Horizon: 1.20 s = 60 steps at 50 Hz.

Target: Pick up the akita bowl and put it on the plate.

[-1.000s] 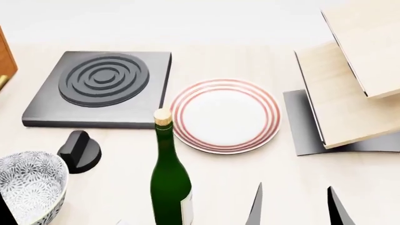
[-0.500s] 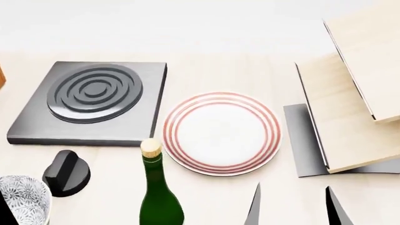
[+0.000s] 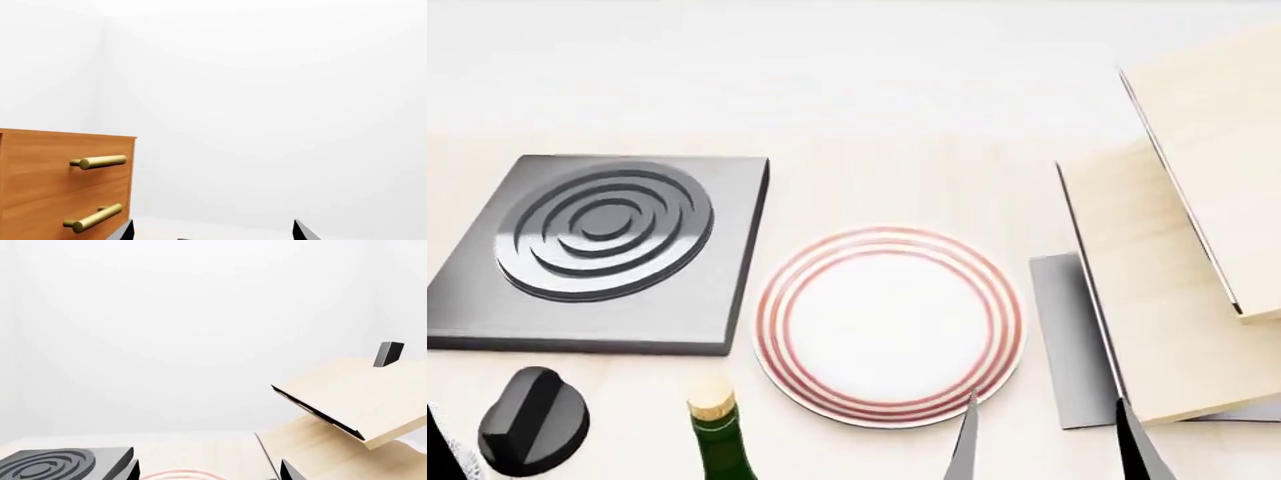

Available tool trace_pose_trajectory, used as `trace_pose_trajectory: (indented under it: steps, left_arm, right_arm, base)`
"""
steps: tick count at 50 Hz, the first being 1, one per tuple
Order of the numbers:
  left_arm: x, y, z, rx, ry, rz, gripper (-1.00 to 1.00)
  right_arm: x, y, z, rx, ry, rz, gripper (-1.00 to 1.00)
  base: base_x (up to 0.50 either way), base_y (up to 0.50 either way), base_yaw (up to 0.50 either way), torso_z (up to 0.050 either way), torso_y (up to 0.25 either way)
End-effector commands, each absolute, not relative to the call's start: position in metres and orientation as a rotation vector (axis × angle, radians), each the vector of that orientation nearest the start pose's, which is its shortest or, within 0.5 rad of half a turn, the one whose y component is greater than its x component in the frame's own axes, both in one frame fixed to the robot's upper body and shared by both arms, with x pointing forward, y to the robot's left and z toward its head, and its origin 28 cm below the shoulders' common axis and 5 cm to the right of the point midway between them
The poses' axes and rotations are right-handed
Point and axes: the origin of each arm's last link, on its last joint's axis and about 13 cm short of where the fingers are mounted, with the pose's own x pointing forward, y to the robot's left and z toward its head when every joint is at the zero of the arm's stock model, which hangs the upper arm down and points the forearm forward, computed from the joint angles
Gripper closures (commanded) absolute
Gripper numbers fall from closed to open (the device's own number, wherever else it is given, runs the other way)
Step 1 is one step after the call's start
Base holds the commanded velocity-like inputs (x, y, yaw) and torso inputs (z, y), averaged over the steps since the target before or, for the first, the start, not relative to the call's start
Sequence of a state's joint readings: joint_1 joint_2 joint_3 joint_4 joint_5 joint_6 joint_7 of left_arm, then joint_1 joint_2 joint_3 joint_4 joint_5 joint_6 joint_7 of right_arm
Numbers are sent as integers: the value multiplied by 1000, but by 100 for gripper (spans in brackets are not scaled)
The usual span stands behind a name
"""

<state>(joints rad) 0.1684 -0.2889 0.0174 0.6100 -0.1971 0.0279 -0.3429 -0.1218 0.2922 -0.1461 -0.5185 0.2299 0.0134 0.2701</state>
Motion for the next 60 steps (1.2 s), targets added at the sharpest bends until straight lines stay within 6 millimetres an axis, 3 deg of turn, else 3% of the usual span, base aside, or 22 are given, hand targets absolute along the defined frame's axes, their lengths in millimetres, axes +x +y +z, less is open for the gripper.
trace_pose_trajectory:
  steps: [1,60]
  left_arm:
    - [168,238,115,-11,-452,167,-100]
    - [167,238,116,-9,-454,165,-100]
  right_arm:
    - [177,-109,95,35,-326,5,-100]
    - [177,-108,94,36,-330,12,-100]
  base:
    - [180,-35,0,0,0]
    - [93,-5,0,0,0]
